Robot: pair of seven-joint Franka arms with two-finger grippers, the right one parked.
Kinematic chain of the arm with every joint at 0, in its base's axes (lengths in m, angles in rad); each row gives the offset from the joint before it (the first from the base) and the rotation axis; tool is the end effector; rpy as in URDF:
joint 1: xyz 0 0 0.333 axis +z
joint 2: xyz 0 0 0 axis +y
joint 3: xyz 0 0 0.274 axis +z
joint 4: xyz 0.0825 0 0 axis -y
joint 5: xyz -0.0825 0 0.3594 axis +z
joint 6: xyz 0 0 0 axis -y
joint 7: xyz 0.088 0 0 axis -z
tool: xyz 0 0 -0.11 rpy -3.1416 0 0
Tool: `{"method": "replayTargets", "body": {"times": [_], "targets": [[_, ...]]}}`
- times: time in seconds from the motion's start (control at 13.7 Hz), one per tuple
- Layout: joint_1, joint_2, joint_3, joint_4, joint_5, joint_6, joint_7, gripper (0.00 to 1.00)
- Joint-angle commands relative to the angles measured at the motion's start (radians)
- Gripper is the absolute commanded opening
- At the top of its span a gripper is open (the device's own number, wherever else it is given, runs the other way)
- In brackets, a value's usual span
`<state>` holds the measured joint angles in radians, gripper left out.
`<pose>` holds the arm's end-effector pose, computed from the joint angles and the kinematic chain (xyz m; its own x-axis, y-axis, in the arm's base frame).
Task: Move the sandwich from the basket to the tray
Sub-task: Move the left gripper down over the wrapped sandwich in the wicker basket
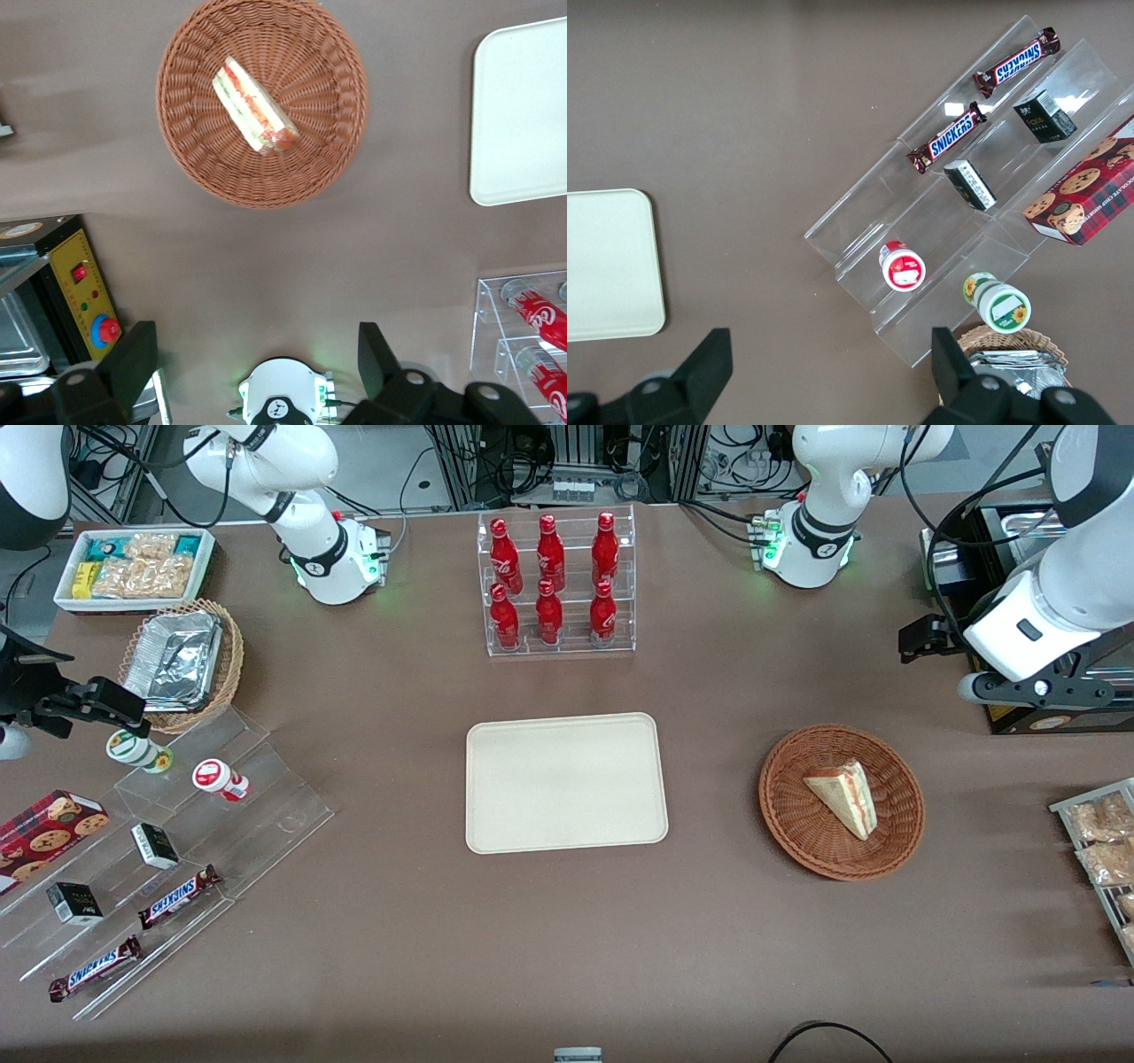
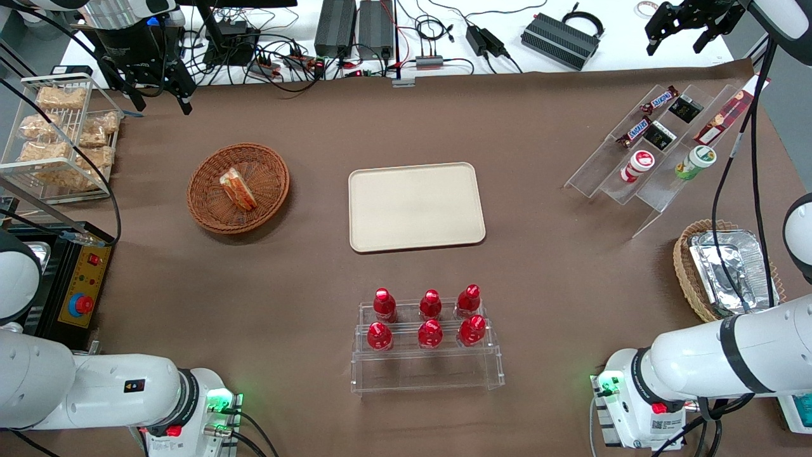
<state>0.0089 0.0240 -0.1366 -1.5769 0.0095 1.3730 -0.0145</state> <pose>0.5077 -0.0633 0.5497 0.9682 -0.1085 -0.2256 -0.1136 -0.9935 -0.0095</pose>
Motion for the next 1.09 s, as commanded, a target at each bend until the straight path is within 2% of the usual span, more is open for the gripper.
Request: {"method": "replayTargets", "body": {"times": [0.0, 0.29, 0.58, 0.88, 1.02], "targets": [[0.011, -0.001, -0.005, 0.008, -0.02, 0.001, 0.007, 1.0], [0.011, 0.01, -0.005, -0.034, -0.014, 0.05, 0.008, 1.0], [0.011, 0.011, -0.002, -0.168, -0.014, 0.205, -0.007, 1.0], [0.011, 0.033, 0.0, -0.31, -0.008, 0.407, -0.125, 1.0], [0.013, 0.062, 0.002, -0.334, -0.005, 0.467, -0.128, 1.0]]}}
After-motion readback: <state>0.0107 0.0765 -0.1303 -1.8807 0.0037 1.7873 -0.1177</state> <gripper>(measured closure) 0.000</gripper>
